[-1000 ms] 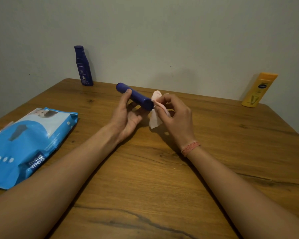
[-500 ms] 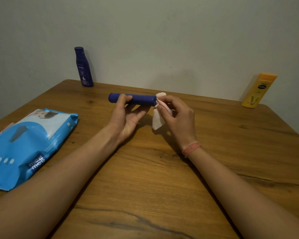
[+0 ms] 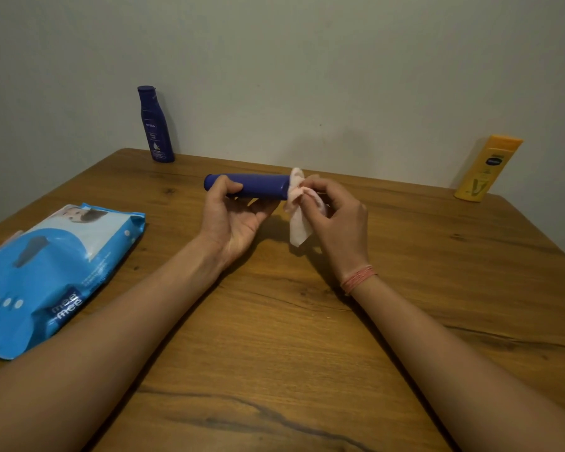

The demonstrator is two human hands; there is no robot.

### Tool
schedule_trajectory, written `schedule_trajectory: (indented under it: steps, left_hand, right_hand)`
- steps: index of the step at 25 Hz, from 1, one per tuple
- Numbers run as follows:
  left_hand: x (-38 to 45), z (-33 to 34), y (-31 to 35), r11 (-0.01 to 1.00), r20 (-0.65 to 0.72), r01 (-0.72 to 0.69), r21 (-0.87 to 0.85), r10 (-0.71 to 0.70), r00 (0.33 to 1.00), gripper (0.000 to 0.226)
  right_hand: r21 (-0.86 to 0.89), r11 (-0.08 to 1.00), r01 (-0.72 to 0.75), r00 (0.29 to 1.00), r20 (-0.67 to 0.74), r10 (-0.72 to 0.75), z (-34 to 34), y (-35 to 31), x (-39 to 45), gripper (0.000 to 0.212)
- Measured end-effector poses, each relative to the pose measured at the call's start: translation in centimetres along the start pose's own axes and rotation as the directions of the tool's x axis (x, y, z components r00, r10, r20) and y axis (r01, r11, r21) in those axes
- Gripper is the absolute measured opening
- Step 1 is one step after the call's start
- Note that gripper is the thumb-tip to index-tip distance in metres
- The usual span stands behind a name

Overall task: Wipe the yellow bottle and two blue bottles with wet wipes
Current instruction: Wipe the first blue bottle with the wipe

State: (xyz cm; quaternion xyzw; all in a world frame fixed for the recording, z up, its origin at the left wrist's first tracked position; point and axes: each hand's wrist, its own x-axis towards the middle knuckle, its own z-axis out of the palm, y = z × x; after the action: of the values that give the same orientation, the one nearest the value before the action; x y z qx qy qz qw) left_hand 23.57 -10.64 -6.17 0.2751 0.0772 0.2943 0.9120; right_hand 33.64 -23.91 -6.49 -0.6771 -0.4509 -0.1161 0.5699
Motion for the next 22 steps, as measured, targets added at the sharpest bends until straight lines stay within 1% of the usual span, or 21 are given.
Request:
schedule_trajectory:
  steps: [2, 3, 4, 7, 8, 9, 10, 11, 13, 14, 16, 19, 20, 22]
  left_hand:
    - [0.2, -0.1, 0.2, 1.0, -0.01, 0.012, -0.021, -0.012, 1.0, 0.067]
    - [0.2, -0.2, 0.2, 1.0, -0.007, 0.012, -0.016, -0.013, 1.0, 0.063]
    - [0.3, -0.2, 0.3, 1.0, 0.003, 0.012, 0.004, -0.012, 1.0, 0.058]
    - [0.2, -0.1, 0.0, 0.994, 0.048, -0.009, 0.109, 0.004, 0.999, 0.039]
    - [0.2, 0.0, -0.1, 0.99, 0.056, -0.016, 0.14, 0.009, 0.998, 0.036]
    - [0.2, 0.0, -0.3, 0.986, 0.059, -0.011, 0.168, 0.001, 0.998, 0.035]
    - [0.1, 0.2, -0.4, 0.975, 0.058, 0.004, 0.222, -0.017, 0.998, 0.037]
    - [0.1, 0.3, -0.6, 0.945, 0.049, 0.022, 0.327, -0.04, 0.998, 0.04]
    - [-0.2, 0.7, -1.0, 0.825, 0.048, 0.058, 0.562, -0.103, 0.994, 0.052]
    - [-0.3, 0.8, -1.1, 0.774, 0.057, 0.071, 0.629, -0.137, 0.989, 0.058]
    - [-0.7, 1.0, -1.2, 0.7, 0.088, 0.071, 0.71, -0.188, 0.978, 0.058]
    - [-1.3, 1.4, -1.3, 0.57, 0.15, 0.047, 0.82, -0.293, 0.944, 0.052]
    - [-1.4, 1.4, -1.4, 0.549, 0.172, 0.04, 0.835, -0.33, 0.928, 0.051]
    - [-1.4, 1.3, -1.5, 0.549, 0.204, 0.023, 0.835, -0.348, 0.915, 0.05]
  right_hand:
    - [-0.008, 0.989, 0.15, 0.989, 0.021, -0.15, 0.5, -0.7, -0.3, 0.02]
    - [-0.009, 0.985, 0.17, 0.985, 0.022, -0.169, 0.8, -0.8, -0.4, 0.019]
    - [-0.002, 0.99, 0.143, 0.99, 0.012, -0.143, 0.9, -0.8, -0.4, 0.019]
    - [0.105, 0.99, -0.09, 0.995, -0.028, 0.094, 0.1, -0.1, 0.1, 0.017]
    - [0.128, 0.983, -0.135, 0.99, -0.026, 0.139, -0.2, 0.1, 0.1, 0.017]
    - [0.126, 0.983, -0.133, 0.99, -0.019, 0.136, -0.4, 0.2, 0.2, 0.016]
    - [0.103, 0.991, -0.09, 0.996, 0.003, 0.09, -0.3, 0.0, 0.1, 0.015]
    - [0.067, 0.998, -0.015, 0.999, 0.039, 0.012, -0.1, -0.4, -0.1, 0.013]
    - [0.019, 0.991, 0.132, 0.986, 0.1, -0.133, 0.5, -1.1, -0.5, 0.012]
    - [0.008, 0.988, 0.152, 0.983, 0.104, -0.152, 0.7, -1.2, -0.6, 0.011]
    - [0.003, 0.996, 0.087, 0.995, 0.053, -0.087, 0.5, -1.1, -0.3, 0.012]
    - [0.1, 0.992, -0.072, 0.989, -0.124, 0.084, -0.7, -0.2, 0.3, 0.011]
    - [0.123, 0.988, -0.092, 0.978, -0.175, 0.113, -1.1, 0.0, 0.5, 0.01]
    - [0.107, 0.992, -0.065, 0.973, -0.213, 0.087, -1.2, 0.2, 0.6, 0.01]
